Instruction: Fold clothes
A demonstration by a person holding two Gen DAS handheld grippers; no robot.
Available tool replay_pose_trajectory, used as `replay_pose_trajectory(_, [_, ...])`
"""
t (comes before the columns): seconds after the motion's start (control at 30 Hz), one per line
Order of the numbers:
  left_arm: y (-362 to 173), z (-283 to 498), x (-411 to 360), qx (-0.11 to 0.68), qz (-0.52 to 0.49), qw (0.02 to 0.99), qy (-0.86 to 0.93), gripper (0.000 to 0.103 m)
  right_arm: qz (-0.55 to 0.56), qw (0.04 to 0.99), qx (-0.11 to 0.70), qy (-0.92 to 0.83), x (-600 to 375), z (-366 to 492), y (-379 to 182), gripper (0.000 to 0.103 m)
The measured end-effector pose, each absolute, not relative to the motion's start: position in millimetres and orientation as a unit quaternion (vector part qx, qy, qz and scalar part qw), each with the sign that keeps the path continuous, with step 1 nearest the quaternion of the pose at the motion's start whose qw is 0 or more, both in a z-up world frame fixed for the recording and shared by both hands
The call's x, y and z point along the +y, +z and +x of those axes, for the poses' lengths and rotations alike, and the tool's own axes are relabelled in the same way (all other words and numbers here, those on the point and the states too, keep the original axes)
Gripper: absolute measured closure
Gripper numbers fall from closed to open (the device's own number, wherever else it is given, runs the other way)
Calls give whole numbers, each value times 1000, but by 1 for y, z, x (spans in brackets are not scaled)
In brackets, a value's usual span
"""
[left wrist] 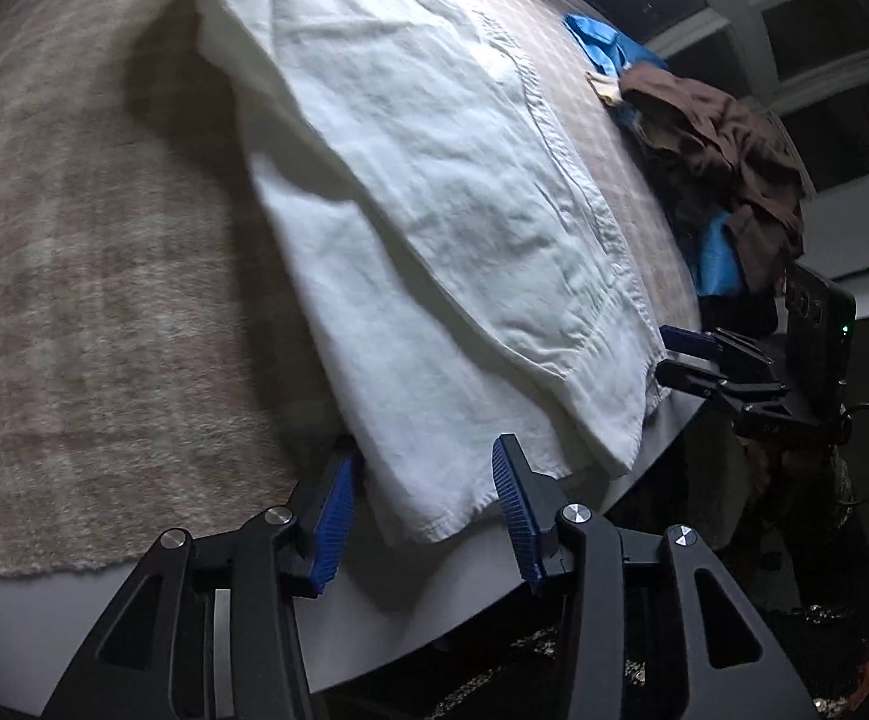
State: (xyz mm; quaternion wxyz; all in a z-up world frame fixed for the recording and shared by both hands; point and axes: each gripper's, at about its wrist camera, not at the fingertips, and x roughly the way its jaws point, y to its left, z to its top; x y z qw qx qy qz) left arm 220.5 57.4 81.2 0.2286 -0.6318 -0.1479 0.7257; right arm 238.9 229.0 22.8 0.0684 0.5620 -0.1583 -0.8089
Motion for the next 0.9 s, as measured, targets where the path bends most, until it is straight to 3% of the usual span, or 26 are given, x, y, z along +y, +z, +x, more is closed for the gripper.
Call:
replay_pose_trajectory(0.07, [82,222,62,-142,-634,238,722,61,564,78,-155,-807,225,239,23,46])
replay_pose_trajectory(0.13, [82,225,65,-134,-636,246,719,71,567,91,-153,-804,221,239,22,48])
replay_pose_trajectory(0.17, [82,226,66,-129,-637,250,718,75,566,95,-149,-805,220,239,21,57])
replay_pose_trajectory(0.23, [80,226,67,-129,-637,256,716,90,564,100,-143,-807,219,239,20,65])
replay_pose_trajectory(0.3, [78,224,65,-142,-635,260,714,94,562,109,-149,-807,224,238,18,76])
replay_pose_trajectory(0.33, [78,223,65,-146,-633,261,714,97,561,113,-155,-805,228,237,17,86])
replay_pose_trajectory(0.43, [84,222,66,-163,-626,265,715,98,557,132,-204,-794,242,235,15,95])
replay_pose_trajectory(0.9, [170,178,26,-275,-532,300,743,99,444,227,-344,-796,288,183,89,99])
